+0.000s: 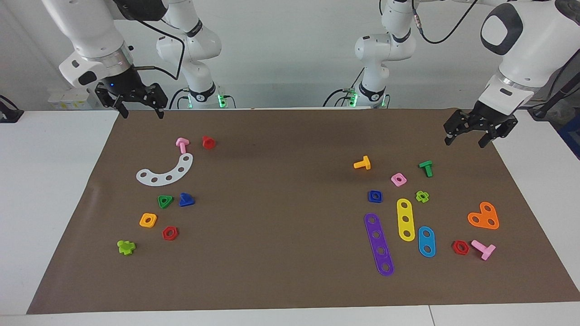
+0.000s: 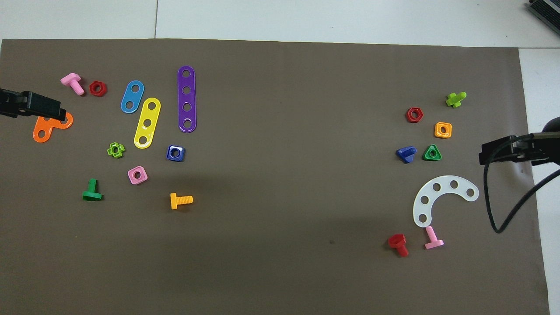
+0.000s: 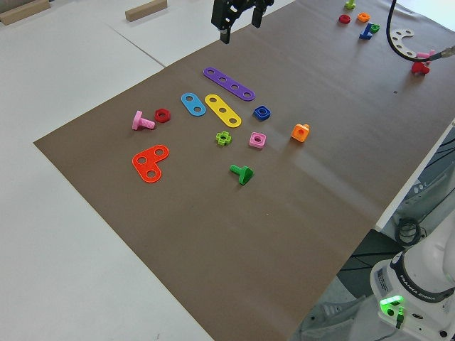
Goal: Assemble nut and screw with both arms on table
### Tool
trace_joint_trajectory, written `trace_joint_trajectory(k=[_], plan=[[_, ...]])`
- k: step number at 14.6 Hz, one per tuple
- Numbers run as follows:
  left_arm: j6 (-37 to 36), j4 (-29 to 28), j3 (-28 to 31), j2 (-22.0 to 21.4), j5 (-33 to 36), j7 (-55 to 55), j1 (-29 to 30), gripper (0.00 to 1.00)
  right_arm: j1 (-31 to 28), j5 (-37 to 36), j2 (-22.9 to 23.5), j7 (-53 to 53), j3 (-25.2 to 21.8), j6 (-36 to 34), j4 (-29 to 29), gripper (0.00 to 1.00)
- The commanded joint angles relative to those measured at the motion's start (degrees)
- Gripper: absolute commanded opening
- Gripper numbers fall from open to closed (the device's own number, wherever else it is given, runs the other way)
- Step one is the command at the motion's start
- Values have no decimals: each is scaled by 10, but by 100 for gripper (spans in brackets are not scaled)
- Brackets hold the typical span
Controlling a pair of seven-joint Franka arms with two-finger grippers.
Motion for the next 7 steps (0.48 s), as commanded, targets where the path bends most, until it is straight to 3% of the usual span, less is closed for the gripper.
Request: trace_joint_trajectory(k=[1, 7], plan=[[-3, -17, 4, -15, -8, 8, -1, 100, -5, 5, -9, 5, 3, 4, -11, 100], [2, -17, 3, -15, -8, 8, -2, 100, -7, 6, -10, 7, 2, 4, -12, 100]])
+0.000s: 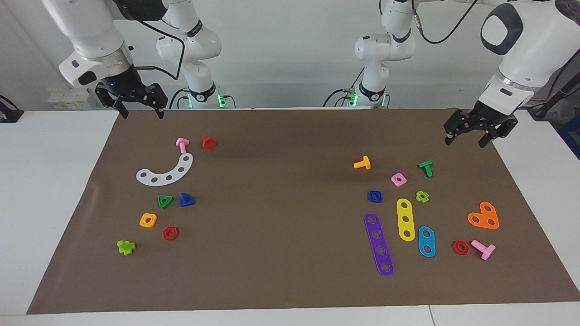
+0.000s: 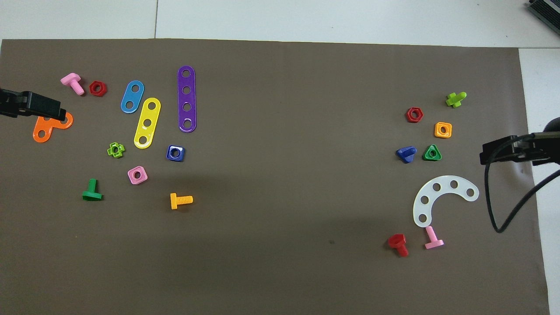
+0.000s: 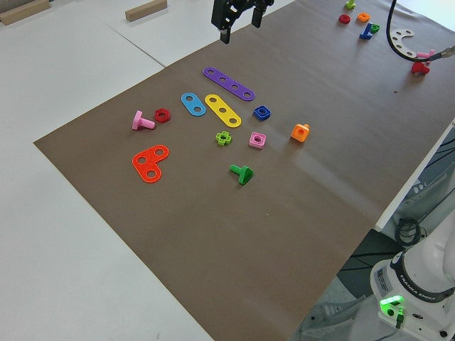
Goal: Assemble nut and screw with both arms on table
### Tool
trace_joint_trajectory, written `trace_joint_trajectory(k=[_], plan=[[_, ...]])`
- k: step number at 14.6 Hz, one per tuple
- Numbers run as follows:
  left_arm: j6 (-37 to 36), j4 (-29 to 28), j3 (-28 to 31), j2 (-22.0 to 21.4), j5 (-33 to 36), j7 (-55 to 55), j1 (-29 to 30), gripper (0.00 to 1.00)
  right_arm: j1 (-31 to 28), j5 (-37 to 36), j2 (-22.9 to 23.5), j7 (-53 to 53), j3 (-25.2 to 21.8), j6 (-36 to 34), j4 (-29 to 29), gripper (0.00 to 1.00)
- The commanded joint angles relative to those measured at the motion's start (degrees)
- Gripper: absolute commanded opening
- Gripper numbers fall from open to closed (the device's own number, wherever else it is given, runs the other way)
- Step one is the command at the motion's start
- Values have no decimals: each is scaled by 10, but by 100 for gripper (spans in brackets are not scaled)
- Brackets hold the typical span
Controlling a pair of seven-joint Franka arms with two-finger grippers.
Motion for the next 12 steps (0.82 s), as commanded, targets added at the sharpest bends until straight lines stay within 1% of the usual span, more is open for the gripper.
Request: trace_joint_trajectory(k=[1, 10, 12], plan=[[3, -16, 3, -15, -8, 8, -2, 100, -4, 6, -11, 8, 2, 7, -17, 100], [4, -16, 2, -15, -8, 8, -3, 100, -5, 6, -14, 3, 2, 9, -23, 100], [4, -16, 2, -15, -8, 8, -3, 100, -5, 6, -16, 2, 2, 19, -34, 100]])
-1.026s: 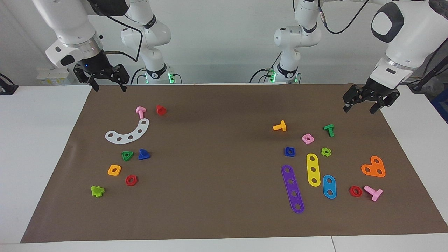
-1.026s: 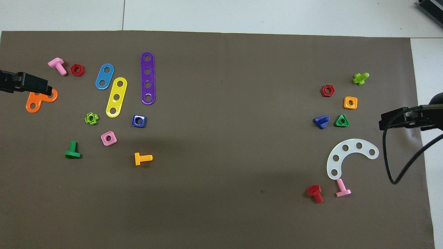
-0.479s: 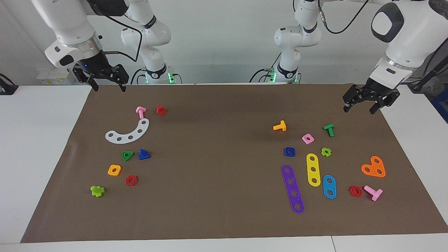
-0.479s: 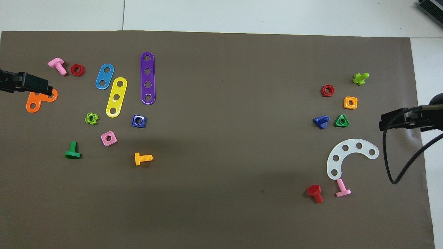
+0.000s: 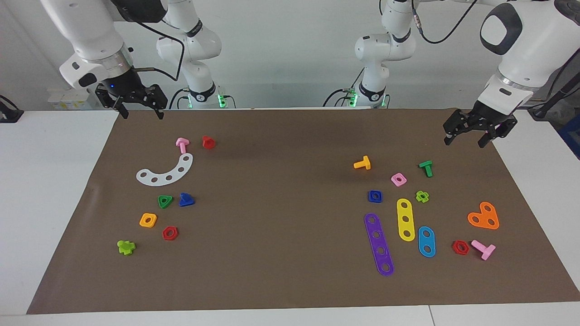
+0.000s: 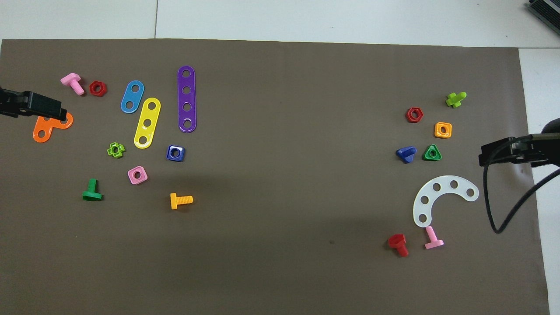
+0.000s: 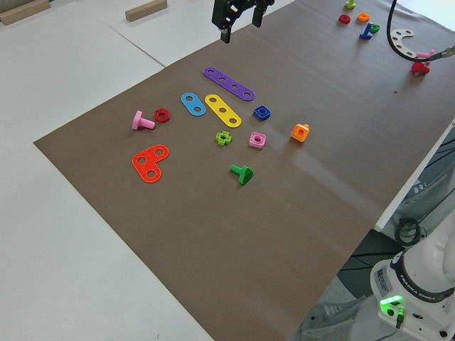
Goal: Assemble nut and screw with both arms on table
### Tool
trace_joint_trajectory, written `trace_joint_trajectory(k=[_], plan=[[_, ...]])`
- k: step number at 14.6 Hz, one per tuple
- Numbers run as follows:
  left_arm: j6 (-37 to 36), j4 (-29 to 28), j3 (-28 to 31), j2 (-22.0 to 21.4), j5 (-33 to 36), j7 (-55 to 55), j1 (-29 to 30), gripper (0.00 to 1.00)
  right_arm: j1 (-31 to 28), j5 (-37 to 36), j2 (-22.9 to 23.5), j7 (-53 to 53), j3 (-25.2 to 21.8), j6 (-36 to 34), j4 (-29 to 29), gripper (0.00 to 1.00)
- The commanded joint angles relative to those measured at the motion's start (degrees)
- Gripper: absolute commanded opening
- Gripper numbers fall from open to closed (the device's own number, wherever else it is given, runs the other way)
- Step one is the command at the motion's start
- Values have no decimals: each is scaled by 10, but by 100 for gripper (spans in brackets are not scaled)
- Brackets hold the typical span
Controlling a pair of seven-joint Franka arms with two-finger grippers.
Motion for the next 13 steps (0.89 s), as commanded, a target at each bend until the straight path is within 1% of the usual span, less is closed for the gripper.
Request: trace_joint_trajectory(k=[1, 3, 4, 5, 6, 8, 10, 11, 13], plan=[[4, -16, 3, -15, -8, 8, -2, 100, -5, 6, -16, -3, 2, 58, -39, 100], [4, -16, 3, -15, -8, 8, -2, 100, -5, 7, -16, -22, 2, 91, -63, 100], [3, -16, 3, -15, -8, 8, -2, 100, -7, 13, -16, -24, 2, 130, -83, 100], [3, -16, 3, -15, -8, 9, -2, 100, -7, 31, -15, -32, 2, 182, -117, 100], [3, -16, 3, -15, -8, 8, -3, 100, -3, 38, -6, -41, 1, 213, -137, 100], [3, -16, 3, -15, -8, 8, -3, 100, 4, 40, 32, -59, 3, 259, -156, 100], [2, -16, 3, -15, -8, 8, -3, 100, 14, 41, 64, -84, 3, 287, -161, 100], [3, -16, 3, -15, -8, 8, -3, 100, 14, 54, 82, -105, 3, 307, -165, 100], [3, -16, 3, -15, -8, 9, -3, 100, 12, 77, 108, -142, 3, 368, -191, 100]])
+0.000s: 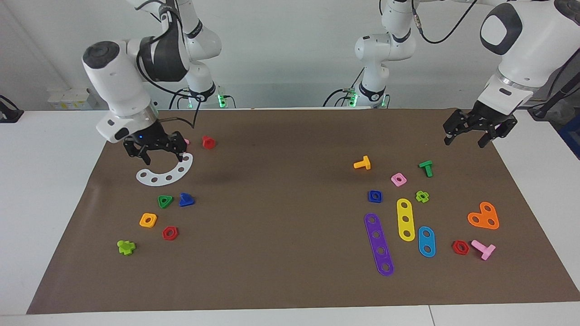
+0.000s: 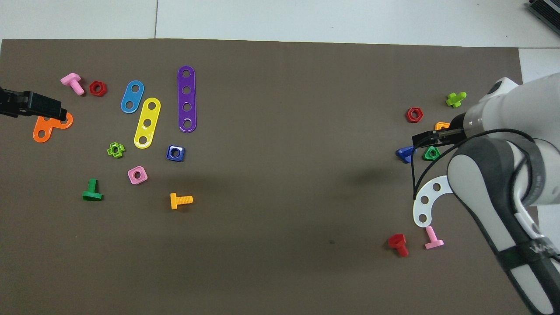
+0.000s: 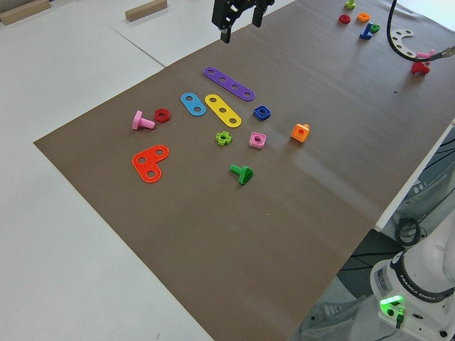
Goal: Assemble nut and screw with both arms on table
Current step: 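Reach the right gripper to the blue bolt and grasp it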
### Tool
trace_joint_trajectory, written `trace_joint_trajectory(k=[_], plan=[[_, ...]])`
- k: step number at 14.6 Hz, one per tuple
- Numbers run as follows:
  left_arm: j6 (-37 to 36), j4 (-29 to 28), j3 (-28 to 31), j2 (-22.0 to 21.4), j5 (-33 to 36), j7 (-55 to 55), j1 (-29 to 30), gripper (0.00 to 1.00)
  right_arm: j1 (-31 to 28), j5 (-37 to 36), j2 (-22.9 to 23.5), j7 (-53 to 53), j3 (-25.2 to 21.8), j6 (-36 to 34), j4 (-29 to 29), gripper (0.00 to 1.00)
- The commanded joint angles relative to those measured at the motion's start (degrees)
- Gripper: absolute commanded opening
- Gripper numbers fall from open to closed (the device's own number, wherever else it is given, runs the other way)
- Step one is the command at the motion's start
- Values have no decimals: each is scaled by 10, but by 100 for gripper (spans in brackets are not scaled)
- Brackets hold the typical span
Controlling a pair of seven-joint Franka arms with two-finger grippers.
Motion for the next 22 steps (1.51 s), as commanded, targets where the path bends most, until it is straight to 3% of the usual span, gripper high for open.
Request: trace_joint_trajectory(k=[1, 5, 7, 9, 13, 20, 21, 22], plan=[[3, -16, 4, -15, -7, 8, -3, 100, -5, 24, 28, -55, 1, 82, -40, 100], [3, -16, 4, -15, -8, 8, -2, 100, -4, 24, 64, -84, 1, 169, -80, 100], [3, -16, 4, -15, -7, 8, -2, 100, -4, 24, 64, -101, 0, 200, -107, 89], [4, -17, 4, -15, -8, 8, -2, 100, -10, 24, 63, -127, 0, 205, -121, 69], [4, -17, 4, -15, -8, 8, -2, 100, -10, 24, 65, -130, 0, 243, -140, 50], [2, -17, 4, -15, -8, 8, -2, 100, -10, 24, 71, -127, 0, 245, -139, 40], [2, -17, 4, -15, -8, 8, -2, 100, -10, 24, 71, -127, 0, 246, -139, 26], [2, -17, 4, -15, -8, 8, -2, 100, -10, 24, 71, -125, 0, 246, -139, 0]])
